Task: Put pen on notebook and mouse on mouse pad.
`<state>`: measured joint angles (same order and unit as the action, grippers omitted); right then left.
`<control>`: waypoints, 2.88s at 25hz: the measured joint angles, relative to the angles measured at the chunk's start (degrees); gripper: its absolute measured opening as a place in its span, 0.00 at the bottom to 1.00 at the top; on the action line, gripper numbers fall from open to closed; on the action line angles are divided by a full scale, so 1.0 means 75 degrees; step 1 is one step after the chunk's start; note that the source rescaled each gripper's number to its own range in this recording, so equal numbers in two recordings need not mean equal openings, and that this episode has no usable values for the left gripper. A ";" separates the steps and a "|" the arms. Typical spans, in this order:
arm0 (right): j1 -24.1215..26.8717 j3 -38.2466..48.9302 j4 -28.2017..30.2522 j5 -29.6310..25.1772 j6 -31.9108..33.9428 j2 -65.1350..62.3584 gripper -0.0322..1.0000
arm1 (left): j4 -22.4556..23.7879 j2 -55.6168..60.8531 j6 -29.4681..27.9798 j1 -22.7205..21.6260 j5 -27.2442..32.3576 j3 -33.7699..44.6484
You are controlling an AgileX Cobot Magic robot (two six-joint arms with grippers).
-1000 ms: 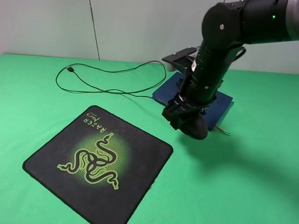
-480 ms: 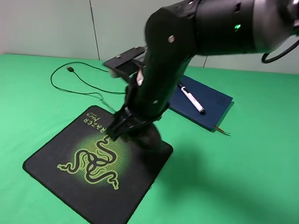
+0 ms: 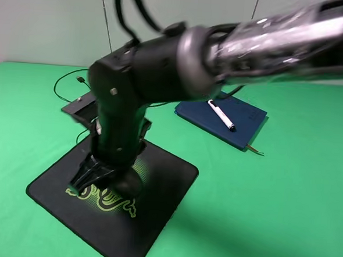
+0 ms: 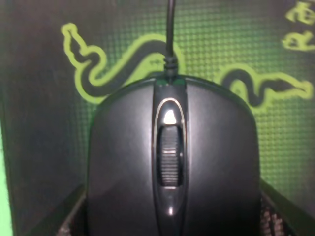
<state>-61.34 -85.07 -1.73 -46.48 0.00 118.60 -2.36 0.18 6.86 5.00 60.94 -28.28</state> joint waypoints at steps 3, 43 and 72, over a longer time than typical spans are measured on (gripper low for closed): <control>-0.0010 -0.0244 -0.0170 -0.0016 0.0000 0.0365 0.60 | 0.0000 0.0000 0.0000 0.0000 0.0000 0.0000; -0.0010 -0.1118 0.0004 -0.1653 0.0195 0.0831 1.00 | 0.0000 0.0000 0.0000 0.0000 0.0000 0.0000; 0.2414 0.1089 0.0699 -0.3132 -0.0616 -0.4130 1.00 | 0.0000 0.0000 0.0000 0.0000 0.0000 0.0000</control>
<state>-43.24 -76.91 3.51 -69.97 -4.62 87.62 -2.36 0.18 6.86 5.00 60.94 -28.28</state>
